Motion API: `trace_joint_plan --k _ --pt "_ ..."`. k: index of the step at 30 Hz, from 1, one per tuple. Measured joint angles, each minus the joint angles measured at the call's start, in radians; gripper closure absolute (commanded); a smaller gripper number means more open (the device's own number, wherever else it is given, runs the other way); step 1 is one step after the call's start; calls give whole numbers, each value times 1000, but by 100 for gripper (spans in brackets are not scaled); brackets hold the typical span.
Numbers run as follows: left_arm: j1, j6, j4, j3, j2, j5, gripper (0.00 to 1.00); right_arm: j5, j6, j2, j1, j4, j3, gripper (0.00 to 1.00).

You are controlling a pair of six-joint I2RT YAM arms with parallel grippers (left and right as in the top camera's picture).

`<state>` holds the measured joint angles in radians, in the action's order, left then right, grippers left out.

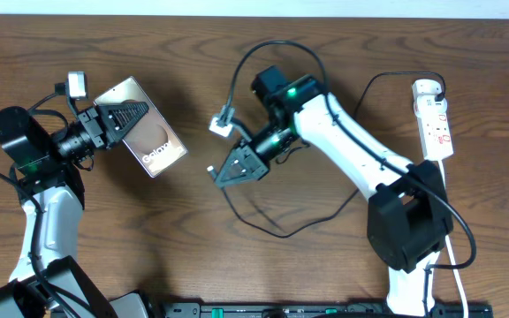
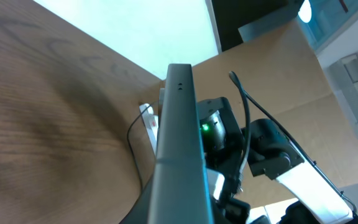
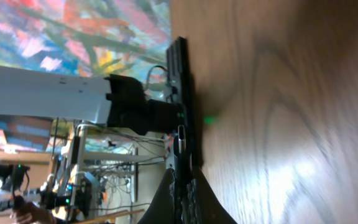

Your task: Plug charger to phone and switch on socket

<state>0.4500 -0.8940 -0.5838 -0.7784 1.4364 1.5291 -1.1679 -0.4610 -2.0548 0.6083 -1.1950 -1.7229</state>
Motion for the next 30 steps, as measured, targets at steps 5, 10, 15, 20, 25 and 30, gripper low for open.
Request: trace_joint_plan --k 5,10,15,20,25,30 --pt "0 0 1 0 0 11 93 -27 25 0 33 63 0 99" --pt "-30 0 2 0 0 11 92 -52 45 0 40 87 0 99" --pt "-84 0 2 0 0 10 93 -63 57 0 42 93 0 99" --pt "-112 0 2 0 0 6 93 -68 60 0 42 95 0 99" --pt "-118 -2 2 0 0 5 93 -69 63 0 42 112 0 99" --pt "-118 -16 1 0 0 -2 93 -75 77 0 42 135 0 99"
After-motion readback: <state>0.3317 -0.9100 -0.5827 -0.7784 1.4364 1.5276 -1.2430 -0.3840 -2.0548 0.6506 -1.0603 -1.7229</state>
